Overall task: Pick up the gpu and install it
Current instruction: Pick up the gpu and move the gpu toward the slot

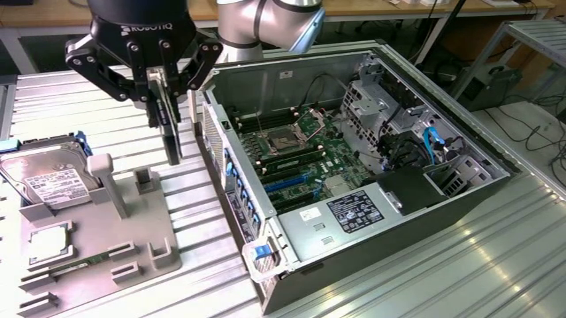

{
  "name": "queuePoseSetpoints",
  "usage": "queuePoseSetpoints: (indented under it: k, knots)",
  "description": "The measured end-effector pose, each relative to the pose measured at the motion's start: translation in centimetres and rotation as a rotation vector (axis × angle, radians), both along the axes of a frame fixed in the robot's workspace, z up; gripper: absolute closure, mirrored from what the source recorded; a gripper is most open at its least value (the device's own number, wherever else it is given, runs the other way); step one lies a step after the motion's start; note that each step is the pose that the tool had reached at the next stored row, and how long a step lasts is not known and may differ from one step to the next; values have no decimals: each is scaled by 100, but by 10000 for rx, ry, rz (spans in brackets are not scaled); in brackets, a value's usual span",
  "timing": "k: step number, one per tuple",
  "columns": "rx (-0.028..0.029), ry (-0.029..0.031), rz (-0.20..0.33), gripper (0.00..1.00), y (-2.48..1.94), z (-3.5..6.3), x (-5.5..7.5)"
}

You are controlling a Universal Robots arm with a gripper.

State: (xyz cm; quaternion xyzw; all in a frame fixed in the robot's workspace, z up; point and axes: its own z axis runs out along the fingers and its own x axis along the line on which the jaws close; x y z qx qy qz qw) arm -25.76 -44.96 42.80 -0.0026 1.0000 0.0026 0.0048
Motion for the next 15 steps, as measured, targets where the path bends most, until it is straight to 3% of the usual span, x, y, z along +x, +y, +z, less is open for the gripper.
queuePoseSetpoints:
  k: [15]
  knots:
    - [0,0,342,72,0,-1,314]
